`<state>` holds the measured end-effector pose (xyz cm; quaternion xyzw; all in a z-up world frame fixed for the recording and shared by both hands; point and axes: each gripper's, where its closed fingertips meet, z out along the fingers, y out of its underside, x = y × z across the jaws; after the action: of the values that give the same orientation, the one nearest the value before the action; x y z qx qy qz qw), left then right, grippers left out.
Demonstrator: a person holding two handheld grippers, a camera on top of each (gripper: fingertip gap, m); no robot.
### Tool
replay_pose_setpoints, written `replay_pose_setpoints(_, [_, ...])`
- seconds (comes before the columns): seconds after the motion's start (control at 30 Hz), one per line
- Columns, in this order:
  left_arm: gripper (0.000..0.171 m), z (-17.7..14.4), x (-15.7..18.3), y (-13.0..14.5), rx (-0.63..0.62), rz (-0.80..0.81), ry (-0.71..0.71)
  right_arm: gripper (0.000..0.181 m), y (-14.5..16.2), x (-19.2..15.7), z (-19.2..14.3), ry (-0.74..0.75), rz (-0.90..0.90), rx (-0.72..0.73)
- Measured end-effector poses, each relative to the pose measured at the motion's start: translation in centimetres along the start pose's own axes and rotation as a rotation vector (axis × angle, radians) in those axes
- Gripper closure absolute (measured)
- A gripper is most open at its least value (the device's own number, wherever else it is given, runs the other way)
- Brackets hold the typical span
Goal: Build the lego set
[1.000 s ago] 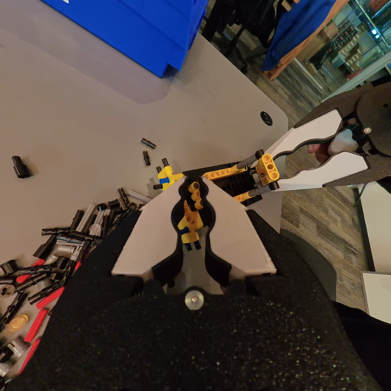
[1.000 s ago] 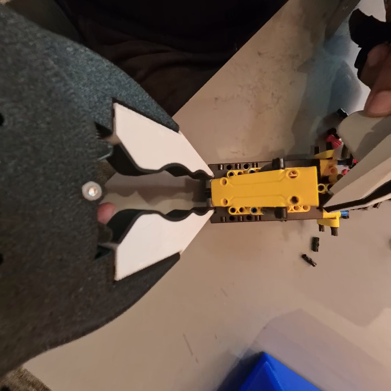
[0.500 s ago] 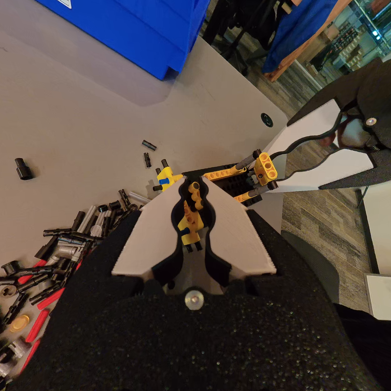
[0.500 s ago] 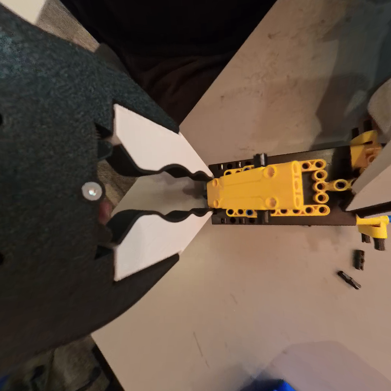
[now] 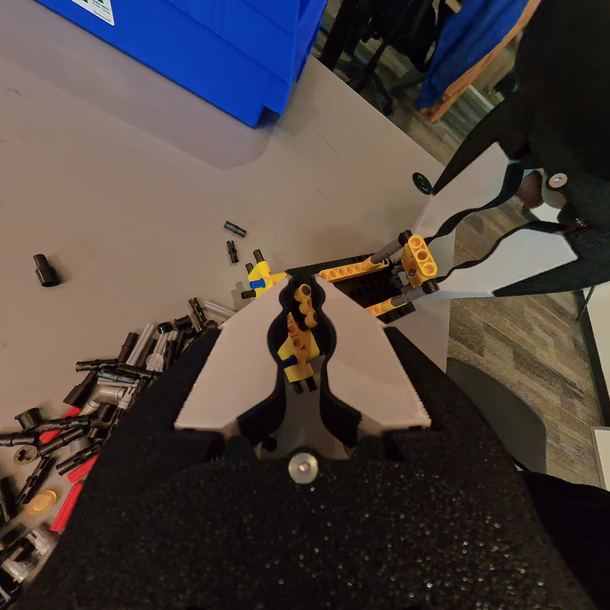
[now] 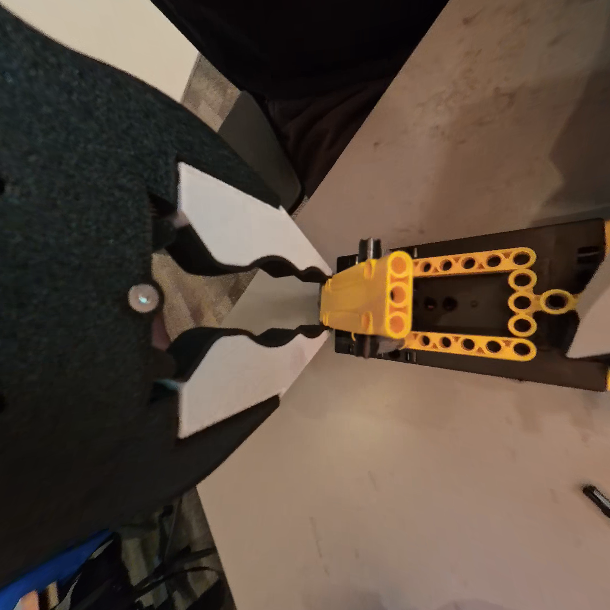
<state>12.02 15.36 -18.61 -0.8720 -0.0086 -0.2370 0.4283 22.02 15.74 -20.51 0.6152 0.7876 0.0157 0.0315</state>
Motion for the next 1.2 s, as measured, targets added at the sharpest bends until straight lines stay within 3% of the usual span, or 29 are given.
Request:
replay_pose_setpoints(0.77, [0.162, 0.0, 0.0, 0.0, 0.003, -0.004, -0.002, 0.156, 0.2, 0.1, 0.5, 0.02, -0.028, -0.15])
replay_pose_setpoints(0.9, [0.162, -0.1, -0.2, 0.0, -0.003, -0.003, -0.008, 0.154, 0.0, 0.2, 0.5, 0.045, -0.012, -0.068])
replay_pose_setpoints(1.0, [0.163, -0.1, -0.3, 0.0, 0.001, -0.002, -0.012, 0.125, 0.9, -0.6, 1.2, 0.027, -0.004, -0.015])
replay_pose_setpoints(1.1, [0.163, -0.1, -0.3, 0.0, 0.002, 0.004, -0.013, 0.121, 2.1, -0.4, 1.3, 0.047, 0.028, 0.054])
replay_pose_setpoints(1.2, [0.163, -0.1, -0.2, 0.0, 0.0, 0.006, -0.015, 0.121, 1.4, 0.6, -0.1, 0.094, 0.031, 0.263])
